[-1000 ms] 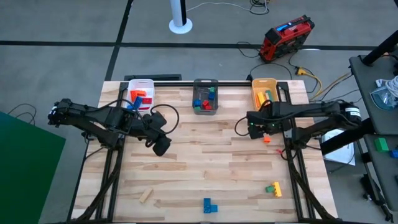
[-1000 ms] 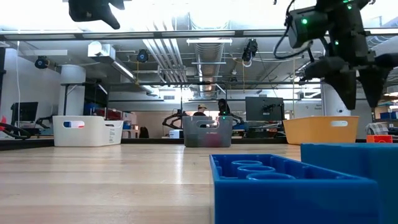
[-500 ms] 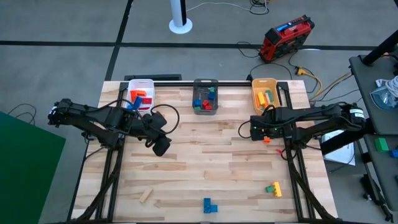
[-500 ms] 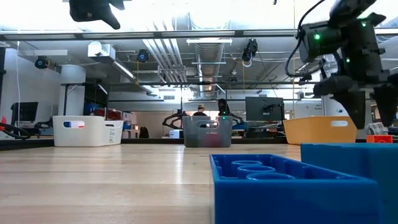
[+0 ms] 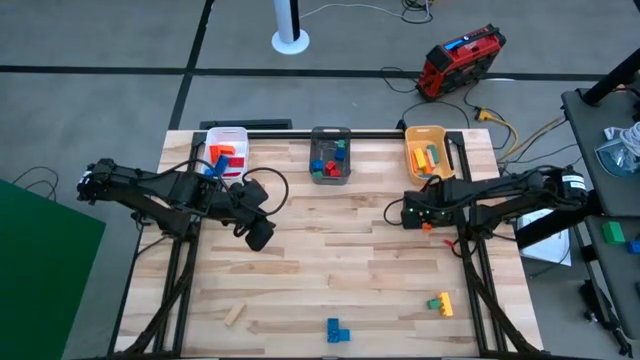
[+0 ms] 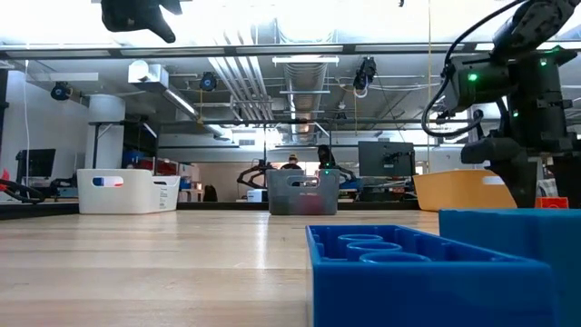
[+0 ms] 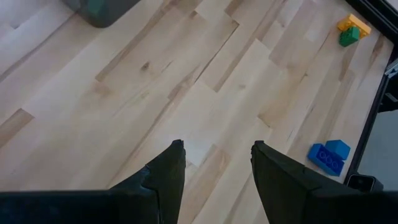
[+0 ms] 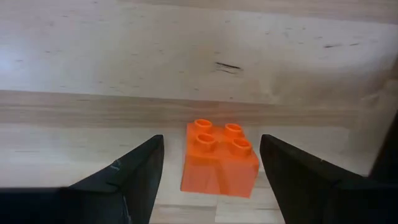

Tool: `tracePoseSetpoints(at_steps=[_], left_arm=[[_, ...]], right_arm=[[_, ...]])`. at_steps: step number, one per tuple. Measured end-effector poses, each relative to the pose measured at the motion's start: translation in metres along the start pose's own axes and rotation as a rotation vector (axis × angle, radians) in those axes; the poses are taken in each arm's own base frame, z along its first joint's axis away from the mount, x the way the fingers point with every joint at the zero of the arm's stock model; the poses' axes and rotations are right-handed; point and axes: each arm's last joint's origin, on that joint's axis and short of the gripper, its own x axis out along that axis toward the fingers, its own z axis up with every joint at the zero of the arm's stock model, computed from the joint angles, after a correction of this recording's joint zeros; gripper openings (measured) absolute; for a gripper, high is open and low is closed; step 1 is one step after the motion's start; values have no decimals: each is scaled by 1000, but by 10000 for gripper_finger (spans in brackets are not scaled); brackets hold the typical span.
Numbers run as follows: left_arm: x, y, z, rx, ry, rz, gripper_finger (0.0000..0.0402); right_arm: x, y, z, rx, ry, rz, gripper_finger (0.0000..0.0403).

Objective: Sort blocks by size
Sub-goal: Put the small orange game piece into the black bin

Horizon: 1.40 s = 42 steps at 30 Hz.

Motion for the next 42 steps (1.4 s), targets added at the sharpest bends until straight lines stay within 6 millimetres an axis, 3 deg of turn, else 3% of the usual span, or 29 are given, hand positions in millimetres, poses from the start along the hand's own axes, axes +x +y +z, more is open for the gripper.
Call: tracePoseSetpoints(at_steps=[6,15,21,30,42], left_arm=[[0,0,0,0,0,0,161],[0,0,0,-1,-1,-1,161],[0,0,0,-1,-1,-1,161],[0,0,1,-6,-22,15,161],[0,0,1,-14,-27,10,161]], right_arm=[[4,1,0,-2,-7,28,229],[4,1,0,-2,-7,30,137],[0,6,1,1,-16,70,132],[-58,52,19,-76,-200,329,132],[-137,104,98,-226,-518,521,132]])
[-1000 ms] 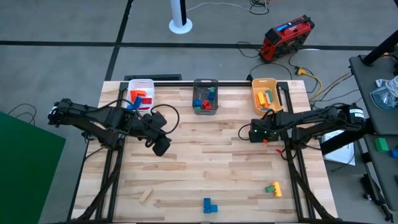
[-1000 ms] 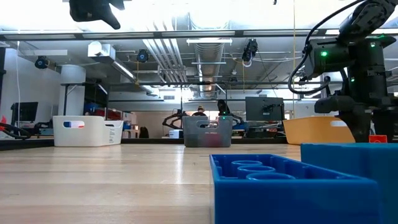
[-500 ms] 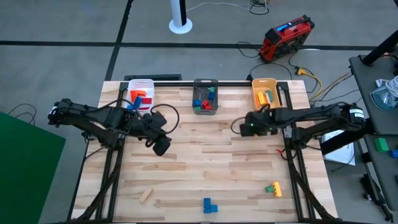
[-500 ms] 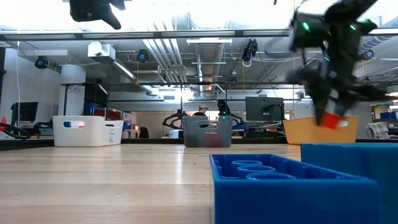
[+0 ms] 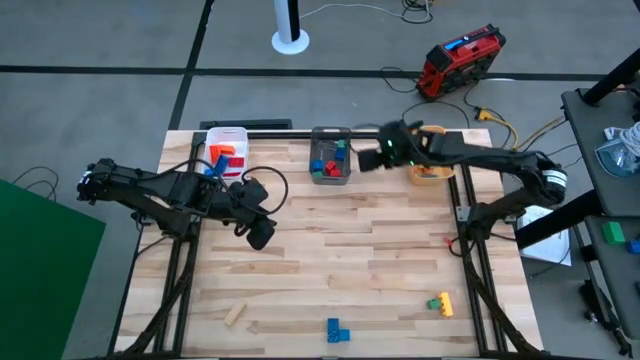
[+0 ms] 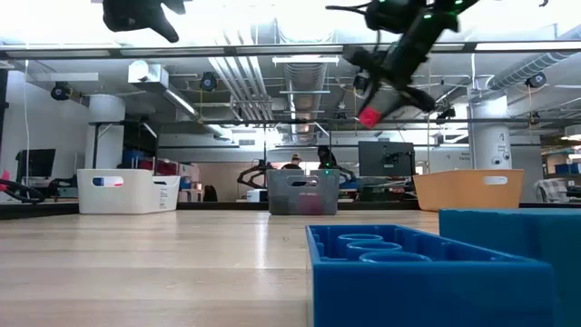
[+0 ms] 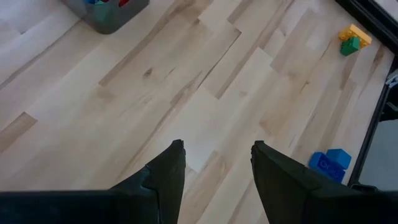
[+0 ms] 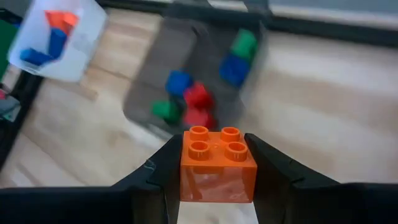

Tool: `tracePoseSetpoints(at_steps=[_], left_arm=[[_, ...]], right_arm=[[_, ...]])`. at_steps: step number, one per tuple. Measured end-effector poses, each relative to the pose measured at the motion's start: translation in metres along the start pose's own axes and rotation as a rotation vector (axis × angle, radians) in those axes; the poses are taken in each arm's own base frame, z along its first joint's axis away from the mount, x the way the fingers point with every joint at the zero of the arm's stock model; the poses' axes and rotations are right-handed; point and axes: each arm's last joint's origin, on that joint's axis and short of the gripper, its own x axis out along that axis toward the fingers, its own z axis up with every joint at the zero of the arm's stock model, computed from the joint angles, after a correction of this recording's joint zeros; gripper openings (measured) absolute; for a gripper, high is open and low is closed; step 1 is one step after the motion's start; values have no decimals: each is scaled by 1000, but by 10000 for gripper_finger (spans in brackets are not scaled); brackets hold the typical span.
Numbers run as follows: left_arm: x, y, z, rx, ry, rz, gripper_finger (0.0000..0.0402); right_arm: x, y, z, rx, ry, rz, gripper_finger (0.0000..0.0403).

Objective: Sort blocks by size
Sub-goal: Put the small orange game piece into the black bin

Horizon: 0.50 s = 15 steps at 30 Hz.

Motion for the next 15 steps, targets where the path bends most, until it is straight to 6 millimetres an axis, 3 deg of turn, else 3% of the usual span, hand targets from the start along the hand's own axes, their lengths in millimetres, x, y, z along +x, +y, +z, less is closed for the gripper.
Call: tracePoseSetpoints(at_steps=[6,15], left_arm=[[0,0,0,-44,0,-1,161],[0,0,0,-92,2,-3,161]], right_arm=[[29,17,45,-91,-38,49,132],[99,34,86,-186,16,101,132]])
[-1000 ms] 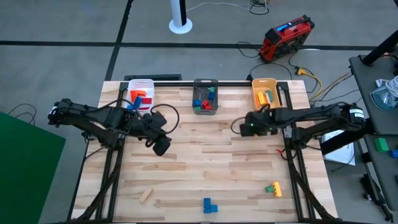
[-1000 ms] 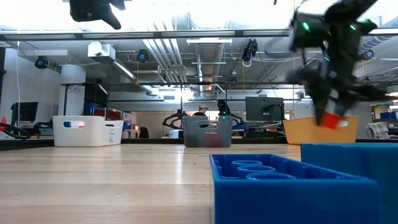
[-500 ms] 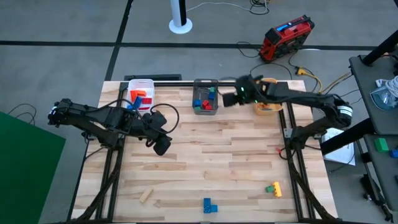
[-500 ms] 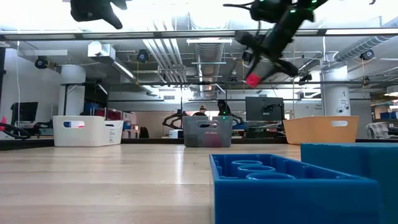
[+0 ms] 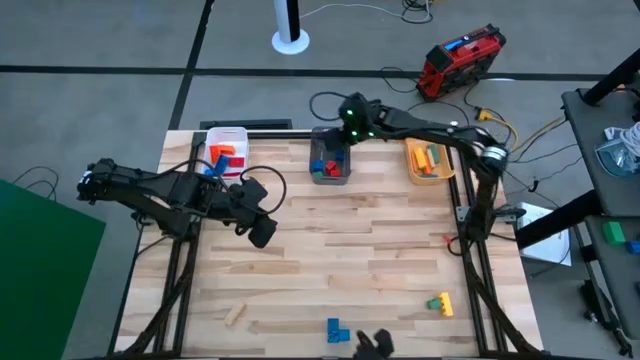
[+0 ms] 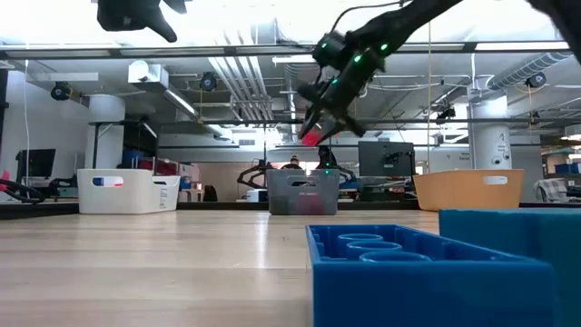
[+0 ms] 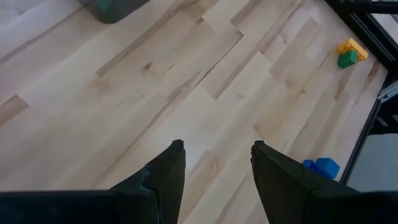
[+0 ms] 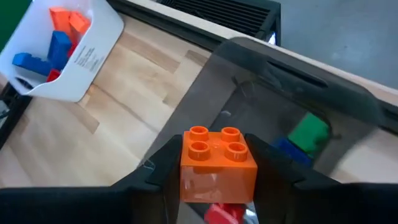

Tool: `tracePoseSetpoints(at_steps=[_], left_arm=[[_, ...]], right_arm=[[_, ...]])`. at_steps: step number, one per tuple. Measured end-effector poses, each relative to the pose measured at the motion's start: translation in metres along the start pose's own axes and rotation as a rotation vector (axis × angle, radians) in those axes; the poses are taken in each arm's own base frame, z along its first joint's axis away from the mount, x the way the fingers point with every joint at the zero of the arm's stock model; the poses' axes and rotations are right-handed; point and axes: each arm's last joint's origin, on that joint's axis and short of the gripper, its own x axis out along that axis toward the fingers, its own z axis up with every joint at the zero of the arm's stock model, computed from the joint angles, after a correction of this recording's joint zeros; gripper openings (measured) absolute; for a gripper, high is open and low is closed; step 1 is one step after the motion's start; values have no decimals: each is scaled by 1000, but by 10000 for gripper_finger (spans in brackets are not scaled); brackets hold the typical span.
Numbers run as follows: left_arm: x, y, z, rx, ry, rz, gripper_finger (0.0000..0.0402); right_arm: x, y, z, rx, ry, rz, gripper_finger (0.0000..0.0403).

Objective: Sort blocks by size
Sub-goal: Put the small orange game piece into the black bin, then put the big blue game piece into the white bin

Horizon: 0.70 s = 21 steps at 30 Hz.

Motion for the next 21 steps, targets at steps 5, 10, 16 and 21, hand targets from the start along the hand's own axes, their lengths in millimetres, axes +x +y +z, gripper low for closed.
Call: tracePoseSetpoints(at_steps=[5,10,16,21], left_arm=[[0,0,0,-4,0,0,161],[0,0,0,-4,0,0,161],[0,0,0,2,1,0,161],[0,0,0,4,0,1,161]], right_arm=[[30,-4,15,16,20,12,156],[45,-4,29,30,45,45,180],[38,5,44,-11,51,42,185],[20,17,50,-53,56,51,175]])
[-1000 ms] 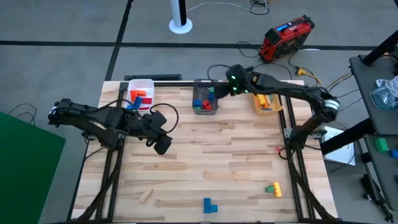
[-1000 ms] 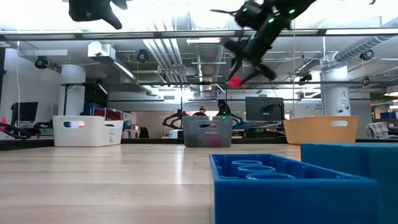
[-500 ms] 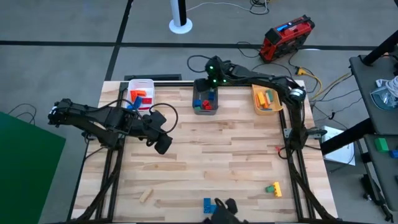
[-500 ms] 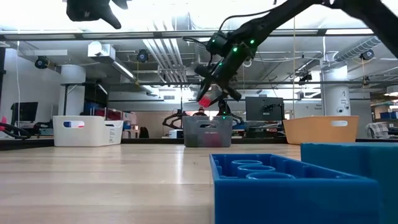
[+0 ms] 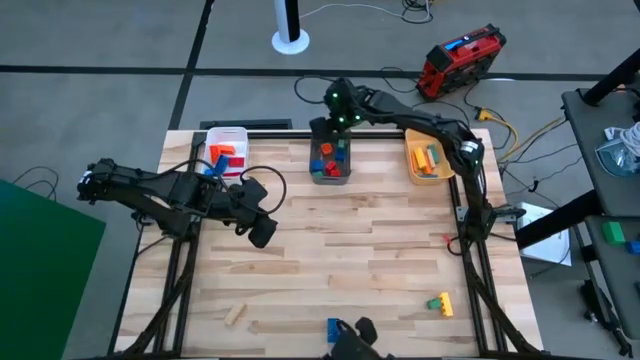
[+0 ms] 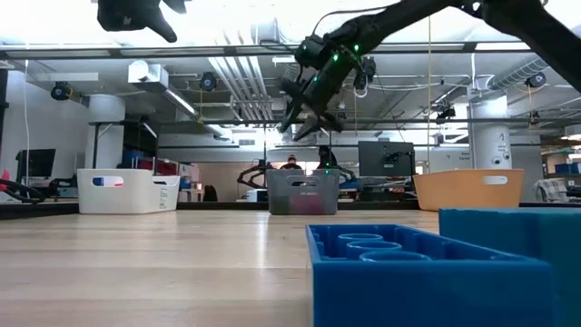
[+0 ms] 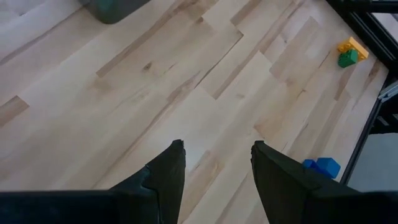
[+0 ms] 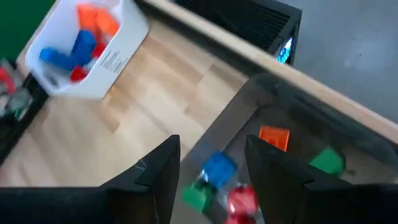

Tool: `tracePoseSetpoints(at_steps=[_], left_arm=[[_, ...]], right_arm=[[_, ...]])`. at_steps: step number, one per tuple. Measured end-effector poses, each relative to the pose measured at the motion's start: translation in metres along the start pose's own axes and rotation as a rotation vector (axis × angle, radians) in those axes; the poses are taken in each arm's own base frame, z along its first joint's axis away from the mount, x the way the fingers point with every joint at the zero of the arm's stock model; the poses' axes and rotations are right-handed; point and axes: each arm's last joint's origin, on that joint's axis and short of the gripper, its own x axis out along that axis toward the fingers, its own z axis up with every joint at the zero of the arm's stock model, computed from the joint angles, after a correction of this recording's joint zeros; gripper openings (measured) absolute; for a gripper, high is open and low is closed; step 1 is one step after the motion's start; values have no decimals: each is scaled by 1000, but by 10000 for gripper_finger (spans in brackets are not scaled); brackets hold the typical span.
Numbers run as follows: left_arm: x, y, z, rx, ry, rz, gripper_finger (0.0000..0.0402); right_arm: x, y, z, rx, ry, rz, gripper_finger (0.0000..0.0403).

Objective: Sort blocks by size
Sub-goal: Put the big blue game piece into the white bin

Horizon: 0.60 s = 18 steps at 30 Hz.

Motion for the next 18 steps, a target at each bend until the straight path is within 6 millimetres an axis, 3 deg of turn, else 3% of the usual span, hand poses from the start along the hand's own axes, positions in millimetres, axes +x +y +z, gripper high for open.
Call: tracePoseSetpoints(at_steps=[7,13,18], left_arm=[[0,0,-1,45,3,-3,161],[0,0,-1,110,3,-3,161],[0,-1,-1,161,4,-4,161]], right_arm=[[-37,31,-25,-114,155,-21,156],[-70,73,-68,-212,276,-7,133],[-103,116,-115,-296,263,-7,110]])
